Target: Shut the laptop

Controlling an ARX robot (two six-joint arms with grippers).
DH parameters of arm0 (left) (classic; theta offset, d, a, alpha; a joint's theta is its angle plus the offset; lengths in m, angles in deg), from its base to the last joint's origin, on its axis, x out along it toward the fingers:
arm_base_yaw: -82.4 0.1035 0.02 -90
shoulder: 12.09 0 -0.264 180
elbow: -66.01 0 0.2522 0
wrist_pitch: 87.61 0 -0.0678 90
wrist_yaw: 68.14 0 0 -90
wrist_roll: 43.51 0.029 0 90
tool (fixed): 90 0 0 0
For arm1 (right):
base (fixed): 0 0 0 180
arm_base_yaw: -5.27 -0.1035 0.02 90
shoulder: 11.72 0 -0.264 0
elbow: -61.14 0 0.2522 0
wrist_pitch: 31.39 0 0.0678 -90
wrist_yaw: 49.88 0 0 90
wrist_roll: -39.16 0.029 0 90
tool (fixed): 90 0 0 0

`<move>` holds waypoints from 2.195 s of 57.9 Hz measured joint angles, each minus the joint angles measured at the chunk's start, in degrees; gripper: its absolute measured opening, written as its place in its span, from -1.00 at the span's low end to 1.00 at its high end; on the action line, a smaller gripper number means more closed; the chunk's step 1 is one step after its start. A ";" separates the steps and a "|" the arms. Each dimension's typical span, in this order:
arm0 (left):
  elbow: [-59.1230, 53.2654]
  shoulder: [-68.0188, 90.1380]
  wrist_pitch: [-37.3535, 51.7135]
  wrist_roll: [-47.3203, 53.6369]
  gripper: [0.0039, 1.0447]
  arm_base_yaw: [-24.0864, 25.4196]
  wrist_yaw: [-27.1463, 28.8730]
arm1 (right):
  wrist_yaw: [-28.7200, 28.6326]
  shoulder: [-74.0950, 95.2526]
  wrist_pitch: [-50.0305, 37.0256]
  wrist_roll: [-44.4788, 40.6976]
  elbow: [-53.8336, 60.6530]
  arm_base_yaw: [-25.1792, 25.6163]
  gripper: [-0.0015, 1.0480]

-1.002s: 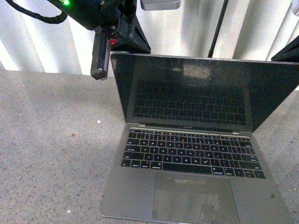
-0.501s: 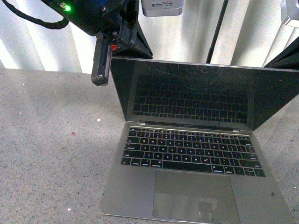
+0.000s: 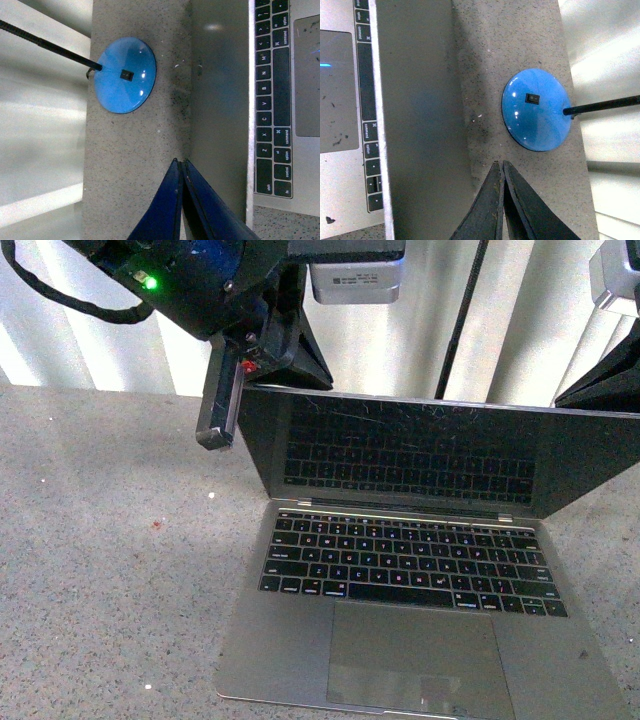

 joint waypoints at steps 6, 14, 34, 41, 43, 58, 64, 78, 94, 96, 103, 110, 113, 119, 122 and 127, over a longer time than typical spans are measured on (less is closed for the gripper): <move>-1.42 -0.26 0.63 0.17 -0.94 -0.63 0.02 | -0.15 -0.55 -0.61 0.20 1.29 -0.26 -0.94; -2.89 -0.63 1.38 0.22 -0.94 -1.29 0.09 | -0.24 -0.94 -1.29 0.39 2.54 -0.57 -0.94; -5.68 -1.68 2.84 0.13 -0.94 -2.23 0.17 | -1.05 -0.96 -3.91 1.60 5.33 -1.95 -0.94; -6.82 -2.16 3.32 -0.02 -0.94 -2.34 0.17 | -1.07 -0.96 -4.68 1.95 6.14 -2.14 -0.94; -7.04 -2.27 3.37 -0.02 -0.94 -2.38 0.20 | -1.07 -0.94 -4.83 2.05 6.34 -2.16 -0.94; -8.68 -2.54 4.44 -0.39 -0.94 -2.49 0.17 | -1.14 -0.94 -5.97 2.51 7.58 -2.64 -0.94; -9.27 -2.54 4.85 -0.50 -0.94 -2.56 0.15 | -1.20 -0.94 -6.34 2.71 8.07 -2.80 -0.94; -11.06 -2.54 6.36 -1.05 -0.94 -2.78 0.09 | -1.97 -0.94 -8.37 3.61 10.10 -3.30 -0.94; -13.16 -2.54 8.59 -1.55 -0.94 -2.91 0.09 | -2.58 -0.94 -10.91 4.68 12.52 -3.78 -0.94; -13.46 -2.51 9.09 -1.81 -0.94 -2.97 0.07 | -2.62 -0.92 -11.23 4.83 12.79 -3.87 -0.94; -14.19 -2.40 10.03 -2.25 -0.94 -3.17 -0.02 | -2.80 -0.72 -12.24 4.98 13.66 -4.09 -0.94; -15.34 -1.62 11.54 -2.67 -0.94 -3.56 -0.09 | -3.04 0.02 -13.60 5.46 14.80 -4.39 -0.94; -15.67 -1.38 11.91 -2.80 -0.94 -3.63 -0.09 | -3.06 0.31 -14.23 5.75 15.37 -4.52 -0.94; -16.57 -0.92 12.68 -3.30 -0.94 -3.74 -0.26 | -3.26 0.90 -15.28 6.21 16.17 -4.70 -0.94; -16.92 -0.74 12.94 -3.48 -0.94 -3.76 -0.37 | -3.26 1.11 -15.69 6.38 16.57 -4.83 -0.94; -17.51 -0.44 13.44 -3.69 -0.94 -3.76 -0.50 | -3.26 1.55 -16.48 6.64 17.20 -5.09 -0.94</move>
